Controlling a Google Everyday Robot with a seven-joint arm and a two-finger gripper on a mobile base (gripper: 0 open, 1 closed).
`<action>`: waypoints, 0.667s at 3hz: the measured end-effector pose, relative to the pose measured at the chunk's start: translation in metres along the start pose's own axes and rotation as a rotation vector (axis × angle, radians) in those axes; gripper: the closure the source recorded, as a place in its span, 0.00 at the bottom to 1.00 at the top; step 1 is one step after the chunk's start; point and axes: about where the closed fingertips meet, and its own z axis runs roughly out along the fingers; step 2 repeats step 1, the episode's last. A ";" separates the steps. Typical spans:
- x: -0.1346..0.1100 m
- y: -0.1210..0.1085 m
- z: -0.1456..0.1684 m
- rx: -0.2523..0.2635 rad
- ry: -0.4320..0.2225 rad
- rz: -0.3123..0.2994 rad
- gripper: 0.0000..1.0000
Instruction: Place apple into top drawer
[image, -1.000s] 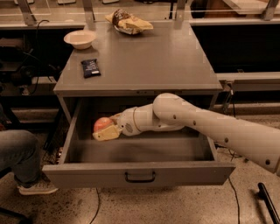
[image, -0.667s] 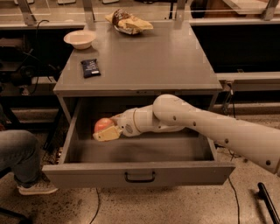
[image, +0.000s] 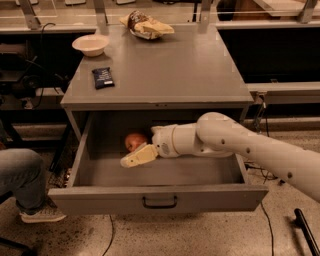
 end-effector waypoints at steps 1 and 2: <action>-0.002 0.004 -0.044 0.066 -0.077 0.023 0.00; -0.002 0.004 -0.044 0.066 -0.077 0.023 0.00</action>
Offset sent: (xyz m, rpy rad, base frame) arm 0.0000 0.0000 0.0000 0.0000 0.0000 0.0000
